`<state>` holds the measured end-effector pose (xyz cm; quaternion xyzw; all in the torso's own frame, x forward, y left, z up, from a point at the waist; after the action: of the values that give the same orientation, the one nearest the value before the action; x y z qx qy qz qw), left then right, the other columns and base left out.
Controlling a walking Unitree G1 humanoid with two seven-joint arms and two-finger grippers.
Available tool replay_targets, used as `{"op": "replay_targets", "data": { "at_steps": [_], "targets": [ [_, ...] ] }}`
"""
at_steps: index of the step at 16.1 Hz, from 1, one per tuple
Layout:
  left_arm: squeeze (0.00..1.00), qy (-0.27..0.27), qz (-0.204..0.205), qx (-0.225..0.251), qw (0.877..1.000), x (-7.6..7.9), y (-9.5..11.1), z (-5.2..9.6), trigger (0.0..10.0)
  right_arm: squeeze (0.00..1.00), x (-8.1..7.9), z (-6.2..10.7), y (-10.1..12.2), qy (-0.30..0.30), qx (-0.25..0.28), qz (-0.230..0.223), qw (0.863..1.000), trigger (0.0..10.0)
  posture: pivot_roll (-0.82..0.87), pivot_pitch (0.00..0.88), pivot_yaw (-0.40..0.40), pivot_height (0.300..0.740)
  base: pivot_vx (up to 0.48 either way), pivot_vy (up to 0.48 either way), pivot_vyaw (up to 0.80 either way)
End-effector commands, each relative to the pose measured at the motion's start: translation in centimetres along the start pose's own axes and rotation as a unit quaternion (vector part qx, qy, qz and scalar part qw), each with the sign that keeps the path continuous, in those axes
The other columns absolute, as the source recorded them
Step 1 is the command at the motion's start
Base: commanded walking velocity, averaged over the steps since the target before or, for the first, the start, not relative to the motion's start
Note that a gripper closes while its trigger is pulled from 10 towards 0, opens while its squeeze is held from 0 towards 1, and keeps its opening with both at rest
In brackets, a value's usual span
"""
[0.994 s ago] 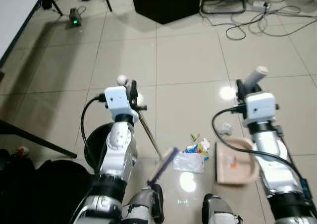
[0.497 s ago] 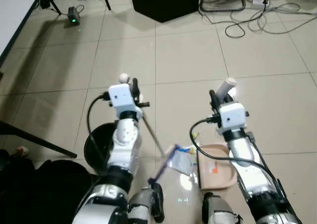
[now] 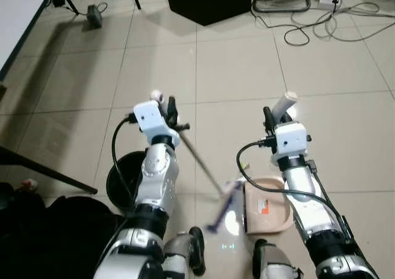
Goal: Sweep floor
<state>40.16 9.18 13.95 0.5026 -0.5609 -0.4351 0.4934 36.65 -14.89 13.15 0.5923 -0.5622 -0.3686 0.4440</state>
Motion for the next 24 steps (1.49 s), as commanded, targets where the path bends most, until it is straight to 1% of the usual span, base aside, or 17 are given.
{"op": "replay_targets", "data": {
  "at_steps": [1, 2, 4, 6, 8, 9, 10, 12, 14, 15, 16, 18, 20, 21, 24],
  "targets": [
    [0.00, -0.025, 0.059, -0.001, 0.998, 2.6, 0.7, 0.6, 10.0, 0.00, 0.2, 0.3, -0.5, -0.013, -0.007, -0.011, 1.000, 10.0, 0.10, 0.270, 0.155, 0.740, 0.000, 0.000, 0.00],
    [0.00, -0.030, 0.065, 0.008, 0.997, 2.7, 1.5, 0.7, 10.0, 0.00, 0.5, 0.3, -0.7, -0.019, -0.010, -0.012, 1.000, 10.0, 0.11, 0.265, 0.154, 0.740, 0.000, 0.000, 0.00],
    [0.00, -0.038, 0.069, 0.013, 0.997, 2.6, 2.3, 0.7, 10.0, 0.00, 0.7, 0.1, -0.7, -0.025, -0.011, -0.014, 1.000, 10.0, 0.11, 0.261, 0.153, 0.740, 0.000, 0.000, 0.00],
    [0.00, -0.072, 0.073, 0.014, 0.995, 3.1, 3.2, 0.8, 10.0, 0.00, 0.9, -0.1, -0.6, -0.027, -0.009, -0.015, 0.999, 10.0, 0.10, 0.249, 0.152, 0.740, 0.000, 0.000, 0.00],
    [0.00, -0.133, 0.062, 0.029, 0.989, 3.9, 4.8, 0.9, 10.0, 0.00, 1.3, -0.4, -0.4, -0.033, -0.005, -0.019, 0.999, 10.0, 0.10, 0.237, 0.150, 0.740, 0.000, 0.000, 0.00],
    [0.00, -0.147, 0.060, 0.040, 0.986, 3.9, 5.7, 0.7, 10.0, 0.00, 1.6, -0.5, -0.3, -0.038, -0.004, -0.026, 0.999, 10.0, 0.10, 0.232, 0.150, 0.740, 0.000, 0.000, 0.00],
    [0.00, -0.154, 0.060, 0.049, 0.985, 3.6, 6.4, 0.4, 10.0, 0.00, 1.8, -0.5, -0.3, -0.043, -0.001, -0.037, 0.998, 10.0, 0.10, 0.223, 0.150, 0.740, 0.000, 0.000, 0.00],
    [0.00, -0.160, 0.049, 0.078, 0.983, 2.5, 8.6, -0.7, 10.0, 0.00, 2.3, -0.2, 0.0, -0.049, 0.009, -0.065, 0.997, 10.0, 0.10, 0.211, 0.154, 0.740, 0.000, 0.000, 0.00],
    [0.00, -0.165, 0.031, 0.097, 0.981, 1.6, 10.0, -1.5, 10.0, 0.00, 3.1, 0.3, 0.0, -0.063, 0.015, -0.080, 0.995, 10.0, 0.10, 0.196, 0.159, 0.740, 0.000, 0.000, 0.00],
    [0.00, -0.164, 0.019, 0.108, 0.980, 0.8, 11.0, -2.1, 10.0, 0.00, 3.7, 0.8, 0.2, -0.073, 0.022, -0.090, 0.993, 10.0, 0.10, 0.187, 0.166, 0.740, 0.000, 0.000, 0.00],
    [0.00, -0.164, 0.012, 0.114, 0.980, 0.4, 11.5, -2.4, 10.0, 0.00, 4.0, 1.1, 0.3, -0.079, 0.028, -0.098, 0.992, 10.0, 0.09, 0.181, 0.169, 0.740, 0.000, 0.000, 0.00],
    [0.00, -0.153, -0.007, 0.123, 0.981, -0.7, 12.1, -3.0, 10.0, 0.00, 4.5, 1.8, 0.9, -0.084, 0.042, -0.111, 0.989, 10.0, 0.09, 0.161, 0.177, 0.740, 0.000, 0.000, 0.00],
    [0.00, -0.147, -0.014, 0.126, 0.981, -1.1, 12.2, -3.3, 10.0, 0.00, 4.7, 2.2, 1.1, -0.085, 0.047, -0.116, 0.989, 10.0, 0.08, 0.152, 0.181, 0.740, 0.000, 0.000, 0.00],
    [0.00, -0.141, -0.040, 0.134, 0.980, -1.5, 12.1, -3.7, 10.0, 0.00, 5.2, 3.3, 1.8, -0.090, 0.060, -0.123, 0.986, 10.0, 0.08, 0.134, 0.184, 0.740, 0.000, 0.000, 0.00],
    [0.00, -0.136, -0.058, 0.138, 0.979, -1.8, 11.9, -4.0, 10.0, 0.00, 5.4, 4.3, 2.7, -0.093, 0.073, -0.127, 0.985, 10.0, 0.06, 0.113, 0.185, 0.740, 0.000, 0.000, 0.00]
  ]
}}
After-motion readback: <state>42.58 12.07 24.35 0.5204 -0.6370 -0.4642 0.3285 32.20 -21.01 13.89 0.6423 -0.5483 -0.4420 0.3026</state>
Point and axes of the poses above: a point about 5 cm out from each wrist's last joint towards the gripper, its own z axis pointing back from the gripper into the wrist, its own y axis along the axis of the wrist's last joint, x = y × z, the point moved 6 cm from there along -z, pointing out of the wrist towards the gripper, and after that the axes turned 15 degrees about -z, right-handed, at the moved point
